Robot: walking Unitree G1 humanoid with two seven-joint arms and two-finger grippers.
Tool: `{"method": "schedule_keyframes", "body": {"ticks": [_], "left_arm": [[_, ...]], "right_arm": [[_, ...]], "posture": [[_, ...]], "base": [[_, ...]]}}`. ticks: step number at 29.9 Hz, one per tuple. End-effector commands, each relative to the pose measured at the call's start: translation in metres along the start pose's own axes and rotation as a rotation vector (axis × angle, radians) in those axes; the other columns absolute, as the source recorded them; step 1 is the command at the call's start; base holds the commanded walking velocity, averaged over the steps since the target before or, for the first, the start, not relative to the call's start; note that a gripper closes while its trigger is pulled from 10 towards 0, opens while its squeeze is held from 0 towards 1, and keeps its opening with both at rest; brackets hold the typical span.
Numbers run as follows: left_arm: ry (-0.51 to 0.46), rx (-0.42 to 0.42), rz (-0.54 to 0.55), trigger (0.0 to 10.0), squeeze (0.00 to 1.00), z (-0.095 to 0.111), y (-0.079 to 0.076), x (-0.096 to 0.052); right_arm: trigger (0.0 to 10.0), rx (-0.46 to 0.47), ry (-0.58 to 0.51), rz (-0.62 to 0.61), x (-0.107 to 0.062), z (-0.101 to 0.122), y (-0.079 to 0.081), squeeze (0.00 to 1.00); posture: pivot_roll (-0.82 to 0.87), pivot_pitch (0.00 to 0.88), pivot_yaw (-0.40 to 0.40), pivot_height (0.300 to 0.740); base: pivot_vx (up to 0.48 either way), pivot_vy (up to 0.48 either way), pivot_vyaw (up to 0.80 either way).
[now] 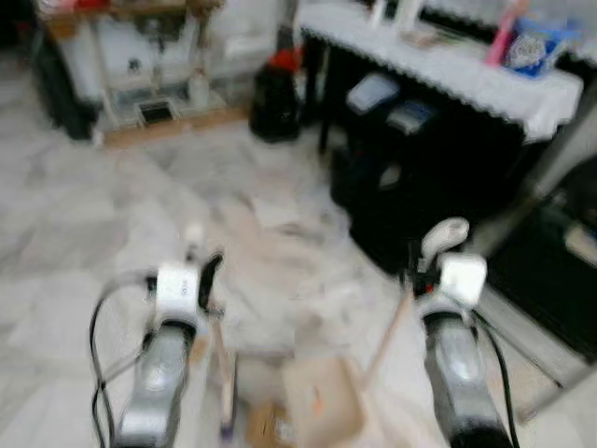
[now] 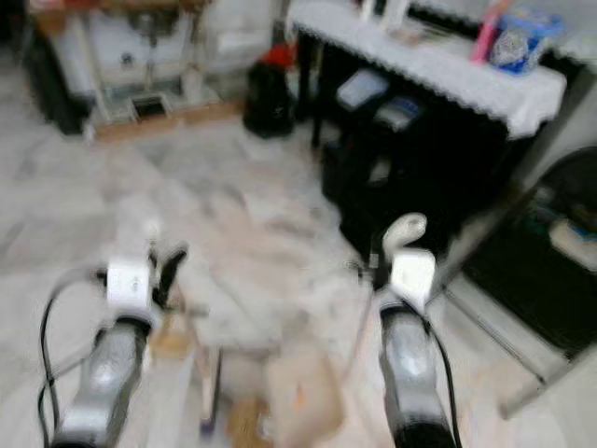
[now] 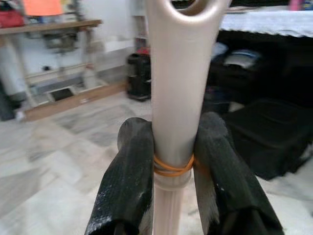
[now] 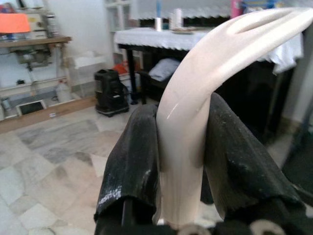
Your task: Sweep floor
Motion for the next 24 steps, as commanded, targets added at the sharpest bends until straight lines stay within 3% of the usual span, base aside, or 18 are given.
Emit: {"method": "schedule_keyframes", "body": {"ticks": [1,6,10,16,20,24], "left_arm": [[-0.027,0.01,0.003,10.0,0.0,0.008,0.004,0.001],[-0.02,0.012,0.0,10.0,0.0,0.006,0.004,0.0],[-0.012,0.015,0.0,10.0,0.0,0.004,0.005,-0.001],[0.003,0.024,0.002,10.0,0.0,0.002,0.01,-0.004],[0.01,0.029,0.006,10.0,0.0,0.001,0.015,-0.005],[0.014,0.033,0.006,10.0,0.0,0.002,0.018,-0.006]], "right_arm": [[10.0,-0.021,-0.042,-0.011,0.004,0.01,-0.005,0.0],[10.0,-0.051,0.002,-0.034,0.002,0.001,-0.012,0.0],[10.0,-0.109,0.058,-0.086,0.0,-0.013,-0.028,0.0],[10.0,-0.283,0.103,-0.103,-0.005,-0.025,-0.045,0.0],[10.0,-0.318,0.16,-0.168,-0.009,-0.037,-0.063,0.0],[10.0,-0.328,0.186,-0.196,-0.011,-0.043,-0.069,0.0]], "posture": [[0.05,0.0,-0.056,0.74],[0.05,0.0,-0.054,0.74],[0.05,0.0,-0.052,0.74],[0.04,0.013,-0.046,0.74],[0.04,0.018,-0.041,0.74],[0.05,0.023,-0.035,0.74]], "base": [[0.0,0.0,0.0],[0.0,0.0,0.0],[0.0,0.0,0.0],[0.0,0.0,0.0],[0.0,0.0,0.0],[0.0,0.0,0.0]]}}
Point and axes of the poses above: a point about 5 cm out from each wrist's last joint towards the gripper, its own x axis pointing out of the wrist towards the gripper, its own z axis along the axis of the wrist's last joint, y = z × x, the point moved 6 cm from there along x, pointing out of the wrist towards the gripper, and after that the axes turned 9 degrees about -x, right-handed, at the moved point
